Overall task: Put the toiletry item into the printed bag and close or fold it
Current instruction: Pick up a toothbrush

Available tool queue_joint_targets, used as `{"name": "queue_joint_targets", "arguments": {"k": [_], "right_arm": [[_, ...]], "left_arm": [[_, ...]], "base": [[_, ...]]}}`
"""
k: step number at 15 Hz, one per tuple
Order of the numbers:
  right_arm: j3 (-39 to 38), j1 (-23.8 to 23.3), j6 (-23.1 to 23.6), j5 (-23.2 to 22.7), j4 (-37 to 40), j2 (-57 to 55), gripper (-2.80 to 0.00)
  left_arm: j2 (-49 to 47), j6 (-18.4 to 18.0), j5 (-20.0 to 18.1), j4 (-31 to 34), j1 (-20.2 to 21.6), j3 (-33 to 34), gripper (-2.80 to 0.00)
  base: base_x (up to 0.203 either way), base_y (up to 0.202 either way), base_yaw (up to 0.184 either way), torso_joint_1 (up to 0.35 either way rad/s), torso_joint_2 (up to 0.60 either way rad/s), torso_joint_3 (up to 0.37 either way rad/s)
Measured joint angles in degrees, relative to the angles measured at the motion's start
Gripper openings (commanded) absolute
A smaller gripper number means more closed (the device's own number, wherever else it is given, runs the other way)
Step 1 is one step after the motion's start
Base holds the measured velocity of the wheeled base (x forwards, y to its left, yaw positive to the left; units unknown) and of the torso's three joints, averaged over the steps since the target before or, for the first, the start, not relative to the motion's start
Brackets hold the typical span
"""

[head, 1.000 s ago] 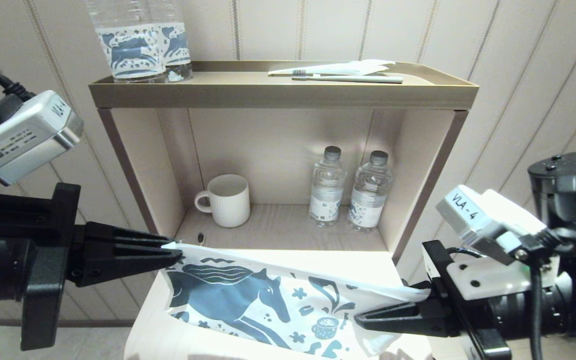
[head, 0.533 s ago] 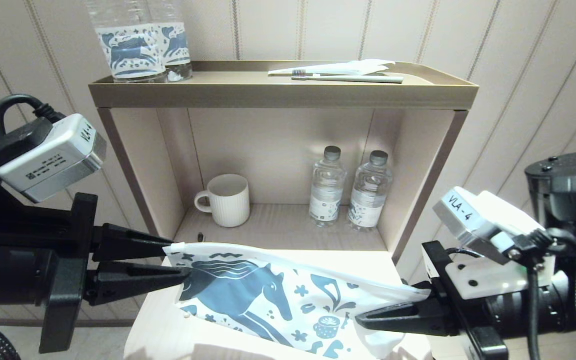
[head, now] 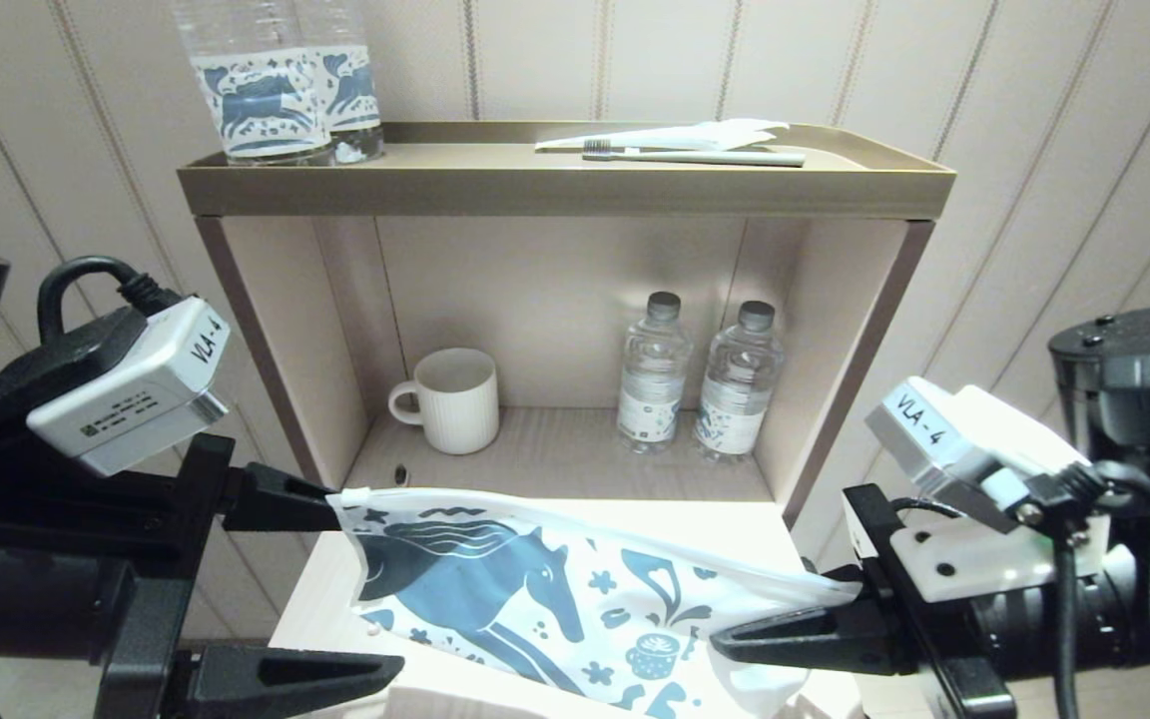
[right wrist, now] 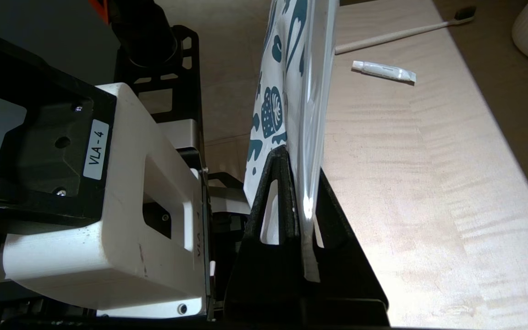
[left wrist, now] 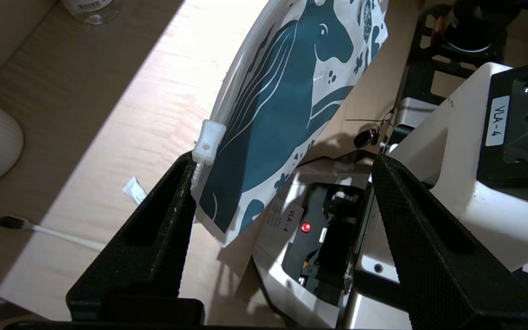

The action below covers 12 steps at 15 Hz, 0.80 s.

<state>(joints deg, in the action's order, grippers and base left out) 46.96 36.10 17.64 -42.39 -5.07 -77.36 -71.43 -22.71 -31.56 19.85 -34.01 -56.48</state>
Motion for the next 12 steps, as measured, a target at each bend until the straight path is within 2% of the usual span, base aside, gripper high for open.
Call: {"name": "queue_joint_targets", "arguments": {"k": [5,6,12], "right_arm": [[-0.3,0.7,0.0,0.0,0.0,0.0,-2.8],[-0.4,0.9,0.0,-0.1,0.0,0.0,-2.8],[-0.4,1.0,0.0,0.0,0.0,0.0,-2.8]], "left_arm": [[-4.3,0.1,-1.7,-7.1,-0.3,0.1,0.0],[-4.9,0.1,-2.7,-7.5,-0.5,-0.1,-2.8],[-5.4,-0.5,-3.1,-7.4,-1.2,1.1,-2.8]], "base": [[0.0,0.0,0.0,0.0,0.0,0.0],[0.0,0.0,0.0,0.0,0.0,0.0],[0.0,0.0,0.0,0.0,0.0,0.0]]}}
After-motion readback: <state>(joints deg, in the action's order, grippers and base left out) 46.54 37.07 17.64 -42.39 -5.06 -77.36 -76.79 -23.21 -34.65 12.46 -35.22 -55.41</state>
